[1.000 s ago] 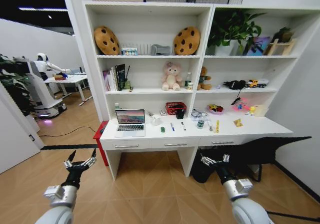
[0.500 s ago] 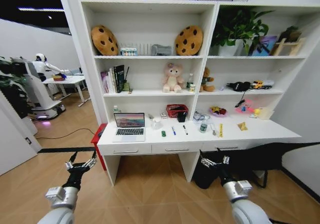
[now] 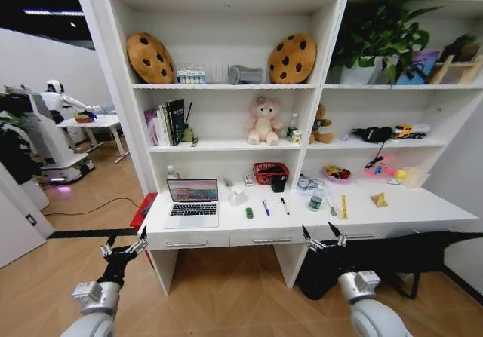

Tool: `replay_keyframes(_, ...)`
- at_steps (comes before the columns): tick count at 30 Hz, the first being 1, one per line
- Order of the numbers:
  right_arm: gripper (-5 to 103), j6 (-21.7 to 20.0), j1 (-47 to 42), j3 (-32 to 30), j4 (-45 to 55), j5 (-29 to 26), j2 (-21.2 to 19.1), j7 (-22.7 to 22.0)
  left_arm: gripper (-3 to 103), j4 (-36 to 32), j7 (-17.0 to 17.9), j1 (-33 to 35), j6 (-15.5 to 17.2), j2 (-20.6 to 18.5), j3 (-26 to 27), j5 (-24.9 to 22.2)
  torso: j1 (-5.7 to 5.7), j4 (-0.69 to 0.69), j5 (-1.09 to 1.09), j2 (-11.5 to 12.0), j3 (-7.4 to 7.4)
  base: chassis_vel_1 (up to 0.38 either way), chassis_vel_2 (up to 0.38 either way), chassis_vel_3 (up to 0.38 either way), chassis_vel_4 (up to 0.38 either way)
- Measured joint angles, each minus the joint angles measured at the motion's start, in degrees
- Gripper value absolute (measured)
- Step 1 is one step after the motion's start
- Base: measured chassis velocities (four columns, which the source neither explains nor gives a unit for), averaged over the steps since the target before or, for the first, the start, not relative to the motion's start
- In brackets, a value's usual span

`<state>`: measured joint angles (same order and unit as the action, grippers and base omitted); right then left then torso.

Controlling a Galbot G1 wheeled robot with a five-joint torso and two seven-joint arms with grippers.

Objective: Organize the objects on the table.

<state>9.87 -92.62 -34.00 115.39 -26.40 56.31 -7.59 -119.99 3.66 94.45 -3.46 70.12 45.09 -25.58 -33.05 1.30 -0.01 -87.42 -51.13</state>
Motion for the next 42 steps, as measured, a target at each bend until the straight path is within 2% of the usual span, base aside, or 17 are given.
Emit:
replay_keyframes(2, 100, 0.0, 0.2, 0.0, 0.1, 0.0, 0.0, 0.0, 98, -0.2, 0.1, -0.1, 0.1, -0.2, 0.1, -0.1, 0.0, -0.01, 0.05, 0.0, 0.0, -0.183, 0.203, 0.193, -0.201)
replay_keyframes(5, 100, -0.1, 0.4, 0.1, 0.1, 0.0, -0.1, 0.0, 98, -0.2, 0.3, -0.3, 0.3, -0.4, 0.1, -0.3, -0.01, 0.0, -0.04, 0.0, 0.0, -0.216, 0.208, 0.229, -0.222)
replay_keyframes(6, 100, -0.1, 0.4, 0.1, 0.0, -0.1, -0.2, 0.0, 98, -0.3, 0.3, -0.2, 0.3, -0.4, 0.3, -0.4, -0.02, 0.01, 0.04, 0.0, -0.01, -0.206, 0.217, 0.213, -0.223)
replay_keyframes(8, 100, -0.1, 0.5, 0.1, 0.0, -0.2, -0.3, 0.0, 98, -0.4, 0.3, -0.1, 0.3, -0.5, 0.5, -0.6, 0.0, 0.0, 0.05, 0.0, 0.0, -0.206, 0.217, 0.212, -0.223)
replay_keyframes(9, 100, -0.1, 0.5, 0.0, 0.0, -0.2, -0.4, 0.0, 98, -0.4, 0.3, 0.1, 0.4, -0.6, 0.8, -0.9, -0.01, -0.01, -0.02, 0.0, 0.0, -0.184, 0.228, 0.214, -0.2)
replay_keyframes(12, 100, -0.1, 0.9, 0.1, -0.4, -0.2, -0.5, 0.1, 98, -0.5, 0.4, 0.3, 0.4, -0.8, 1.3, -1.2, 0.0, -0.01, 0.04, 0.0, 0.0, -0.201, 0.219, 0.209, -0.201)
replay_keyframes(26, 100, -0.1, 1.5, 0.6, -0.7, 0.1, -0.5, 0.1, 98, -0.9, 0.9, 0.4, 0.6, -0.5, 1.4, -1.5, -0.01, 0.01, 0.01, 0.0, 0.0, -0.212, 0.213, 0.204, -0.212)
replay_keyframes(27, 100, -0.1, 1.5, 0.6, -0.8, 0.1, -0.5, 0.0, 96, -0.9, 1.1, 0.4, 0.6, -0.4, 1.4, -1.6, 0.01, 0.0, 0.03, 0.0, 0.0, -0.213, 0.204, 0.201, -0.22)
replay_keyframes(36, 100, 0.2, 1.6, 1.3, -1.8, 1.4, 0.0, -0.2, 103, -1.1, 1.8, 0.3, 2.2, -1.0, 1.4, -2.5, -0.05, 0.0, 0.02, 0.0, -0.01, -0.11, 0.095, 0.098, -0.097)
replay_keyframes(37, 100, 0.2, 1.6, 1.4, -2.1, 1.6, 0.2, -0.2, 96, -1.2, 1.8, 0.2, 2.7, -1.7, 1.4, -2.6, 0.0, -0.01, 0.0, 0.0, 0.0, 0.0, 0.0, 0.0, 0.0)
replay_keyframes(40, 100, 0.2, 1.5, 1.6, -2.3, 1.9, 0.3, -0.3, 91, -1.3, 1.6, 0.1, 3.3, -3.2, 1.3, -2.8, 0.04, -0.01, 0.02, 0.0, 0.01, 0.022, -0.038, -0.043, 0.033)
replay_keyframes(42, 100, 0.3, 1.1, 1.6, -2.3, 2.0, 0.5, -0.5, 81, -1.4, 1.0, 0.1, 4.2, -6.8, 0.9, -4.0, 0.05, -0.01, -0.01, 0.0, 0.01, 0.029, -0.029, -0.028, 0.029)
